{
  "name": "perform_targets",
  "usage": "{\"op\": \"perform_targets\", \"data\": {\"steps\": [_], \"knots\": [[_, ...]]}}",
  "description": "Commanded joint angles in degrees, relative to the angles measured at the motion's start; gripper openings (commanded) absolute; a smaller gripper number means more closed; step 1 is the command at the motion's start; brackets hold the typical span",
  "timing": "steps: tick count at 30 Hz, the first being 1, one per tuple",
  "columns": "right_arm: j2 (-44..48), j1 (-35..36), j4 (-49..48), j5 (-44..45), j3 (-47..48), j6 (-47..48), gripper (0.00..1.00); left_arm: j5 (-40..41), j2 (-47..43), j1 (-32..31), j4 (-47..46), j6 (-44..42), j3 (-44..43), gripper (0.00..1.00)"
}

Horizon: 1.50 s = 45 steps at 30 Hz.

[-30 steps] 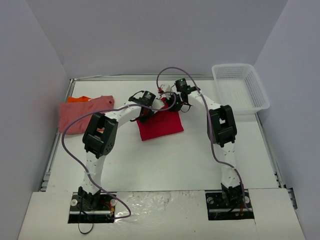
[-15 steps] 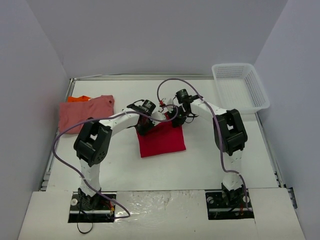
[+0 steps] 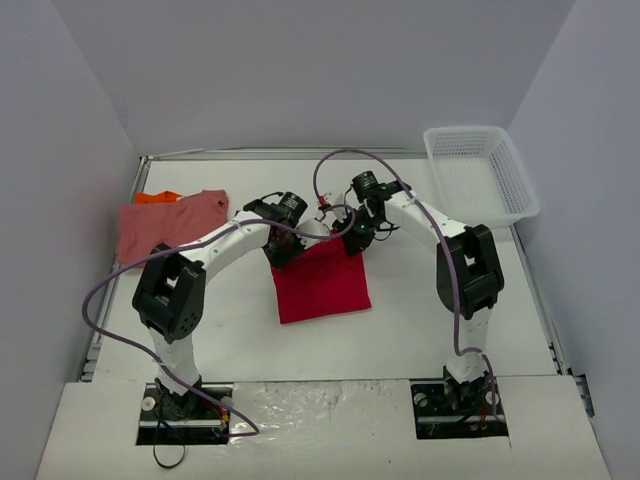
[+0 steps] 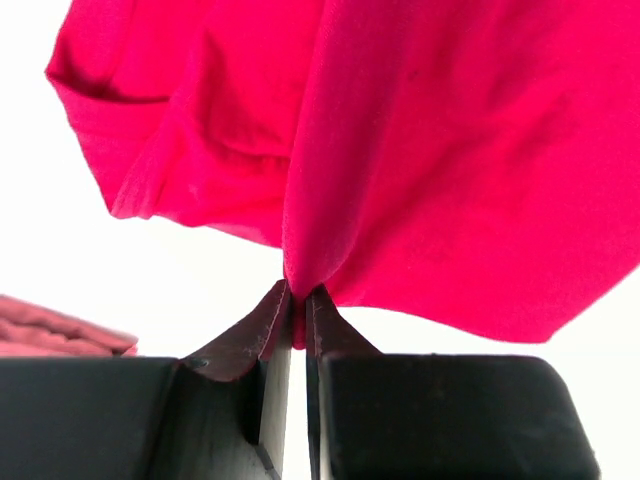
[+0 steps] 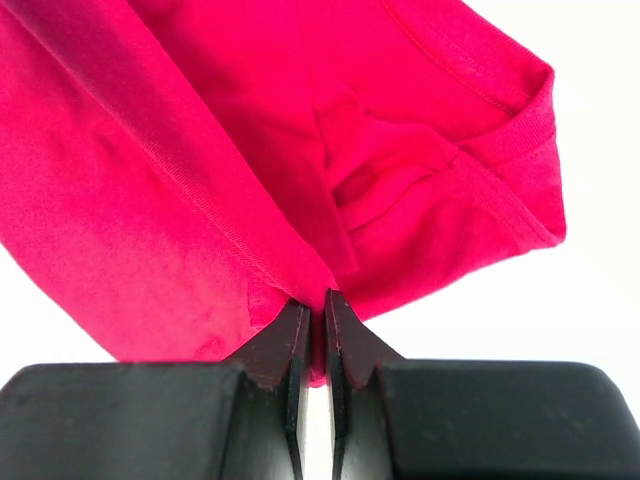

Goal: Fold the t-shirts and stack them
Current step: Fold the long partially folded tshirt into a neat square

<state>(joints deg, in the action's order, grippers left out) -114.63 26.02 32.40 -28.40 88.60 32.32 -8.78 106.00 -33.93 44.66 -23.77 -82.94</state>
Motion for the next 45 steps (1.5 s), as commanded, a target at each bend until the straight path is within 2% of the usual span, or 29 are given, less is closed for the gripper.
{"op": "perform_targets", "data": {"steps": [1, 15, 24, 45], "knots": [[4.14, 0.7, 7.67, 0.1, 0.61, 0.64, 0.0, 1.3, -5.18, 0.71, 1.74, 0.65, -3.9, 0.02], [5.73, 0.61, 10.22, 0.54, 6.23, 0.38, 0.0, 3.33, -9.4, 1.94, 3.41, 1.27, -6.97, 0.02], [5.12, -0.62, 11.02, 0.28, 9.4, 0.12, 0.0, 1.04, -10.81, 4.13, 3.32, 2.15, -8.21, 0.02], [2.22, -2.03, 11.28, 0.1, 15.73, -0.41, 0.0, 1.66, -9.05, 6.07, 0.34, 2.94, -9.87, 0.02]]}}
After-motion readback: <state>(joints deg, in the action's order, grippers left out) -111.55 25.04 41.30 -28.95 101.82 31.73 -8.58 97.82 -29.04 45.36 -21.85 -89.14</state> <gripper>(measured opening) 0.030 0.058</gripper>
